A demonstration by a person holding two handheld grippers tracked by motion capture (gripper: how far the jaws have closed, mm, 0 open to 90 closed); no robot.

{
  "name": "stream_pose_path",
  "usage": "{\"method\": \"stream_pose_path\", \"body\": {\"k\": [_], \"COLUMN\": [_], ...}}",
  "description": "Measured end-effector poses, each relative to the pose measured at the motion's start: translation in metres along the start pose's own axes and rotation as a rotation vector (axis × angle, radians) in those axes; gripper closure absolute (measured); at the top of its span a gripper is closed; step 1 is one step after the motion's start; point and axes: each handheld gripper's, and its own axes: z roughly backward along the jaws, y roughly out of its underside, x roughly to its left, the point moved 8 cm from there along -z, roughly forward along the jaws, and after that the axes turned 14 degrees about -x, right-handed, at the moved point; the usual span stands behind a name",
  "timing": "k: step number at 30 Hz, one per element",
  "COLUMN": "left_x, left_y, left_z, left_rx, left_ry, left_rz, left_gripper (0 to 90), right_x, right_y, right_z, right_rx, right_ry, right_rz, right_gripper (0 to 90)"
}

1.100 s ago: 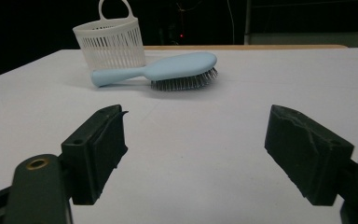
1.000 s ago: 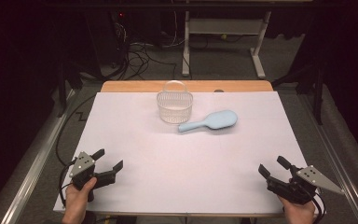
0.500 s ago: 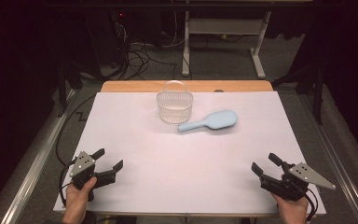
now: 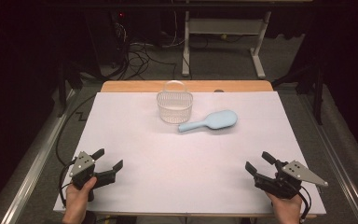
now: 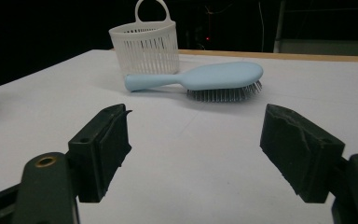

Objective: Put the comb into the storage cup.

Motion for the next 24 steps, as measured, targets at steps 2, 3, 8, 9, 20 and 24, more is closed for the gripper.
{"method": "stream_pose_path", "body": {"k": [2,3,8,9,20,24], "left_x": [0.0,0.0,0.0,0.0,0.0,0.0], "left_y": [0.0,0.0,0.0,0.0,0.001,0.001], "left_z": [0.0,0.0,-0.001,-0.001,-0.002,-0.002], "left_rx": [0.0,0.0,0.001,0.002,0.004,0.004], "left_ry": [-0.002,-0.002,0.0,0.001,0.002,0.003], "left_rz": [0.002,0.002,0.004,0.004,0.008,0.009], "left_gripper": [15.6,15.5,15.5,15.5,15.5,15.4], "right_x": [0.001,0.001,0.005,0.006,0.015,0.018], "right_y": [0.0,0.0,-0.002,-0.002,-0.002,-0.003], "right_z": [-0.001,-0.001,-0.006,-0.007,-0.016,-0.02], "right_rx": [-0.002,-0.002,-0.009,-0.01,-0.012,-0.014], "right_ry": [-0.003,-0.003,-0.012,-0.016,-0.036,-0.045], "right_rz": [0.0,0.0,-0.002,-0.001,-0.008,-0.012], "right_gripper": [24.6,24.6,24.6,24.5,24.6,24.6]}}
